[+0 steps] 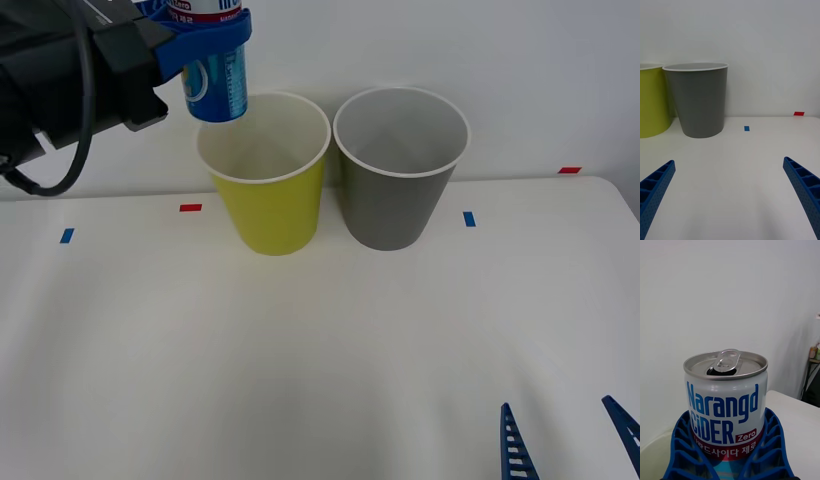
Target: Put cans in the gray bin and PET bottles in the light green bin.
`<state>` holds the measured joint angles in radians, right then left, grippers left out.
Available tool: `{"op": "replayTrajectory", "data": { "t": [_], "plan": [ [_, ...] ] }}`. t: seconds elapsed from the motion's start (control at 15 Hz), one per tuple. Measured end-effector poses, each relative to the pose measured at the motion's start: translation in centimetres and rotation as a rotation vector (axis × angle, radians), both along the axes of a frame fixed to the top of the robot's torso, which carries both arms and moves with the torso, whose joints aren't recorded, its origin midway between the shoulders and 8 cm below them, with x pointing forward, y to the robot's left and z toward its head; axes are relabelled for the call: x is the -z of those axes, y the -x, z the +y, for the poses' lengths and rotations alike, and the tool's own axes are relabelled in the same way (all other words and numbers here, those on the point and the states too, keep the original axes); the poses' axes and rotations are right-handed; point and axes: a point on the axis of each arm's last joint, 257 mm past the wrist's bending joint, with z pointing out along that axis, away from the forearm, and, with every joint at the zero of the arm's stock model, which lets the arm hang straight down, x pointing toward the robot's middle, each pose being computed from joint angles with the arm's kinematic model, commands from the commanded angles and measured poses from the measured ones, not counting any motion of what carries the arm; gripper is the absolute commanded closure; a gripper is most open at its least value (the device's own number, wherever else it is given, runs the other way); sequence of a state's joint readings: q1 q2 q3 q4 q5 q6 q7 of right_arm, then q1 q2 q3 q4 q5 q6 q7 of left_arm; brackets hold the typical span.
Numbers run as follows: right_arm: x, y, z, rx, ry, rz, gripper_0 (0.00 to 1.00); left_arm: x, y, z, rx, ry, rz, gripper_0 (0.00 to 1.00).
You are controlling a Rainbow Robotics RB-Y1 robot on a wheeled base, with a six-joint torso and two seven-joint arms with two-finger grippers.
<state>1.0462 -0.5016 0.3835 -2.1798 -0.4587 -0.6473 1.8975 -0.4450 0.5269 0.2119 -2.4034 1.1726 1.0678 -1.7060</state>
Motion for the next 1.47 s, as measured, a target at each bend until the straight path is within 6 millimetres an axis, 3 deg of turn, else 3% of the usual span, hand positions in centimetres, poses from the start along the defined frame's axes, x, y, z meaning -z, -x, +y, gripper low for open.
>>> {"op": "replayTrajectory", "data": {
  "t": [0.8,1.2,1.47],
  "plan": [
    [0.0,0.0,0.0,0.000,0.000,0.000,0.00,0.1,-7.3,-9.5,0.068,-0.004,0.047,1.00],
    [0.0,0.0,0.0,0.000,0.000,0.000,0.00,0.3,-9.2,-13.0,0.095,0.043,0.061,1.00],
    [0.0,0.0,0.0,0.000,0.000,0.000,0.00,1.0,-10.4,-14.0,0.084,0.060,0.038,1.00]
  ]
}}
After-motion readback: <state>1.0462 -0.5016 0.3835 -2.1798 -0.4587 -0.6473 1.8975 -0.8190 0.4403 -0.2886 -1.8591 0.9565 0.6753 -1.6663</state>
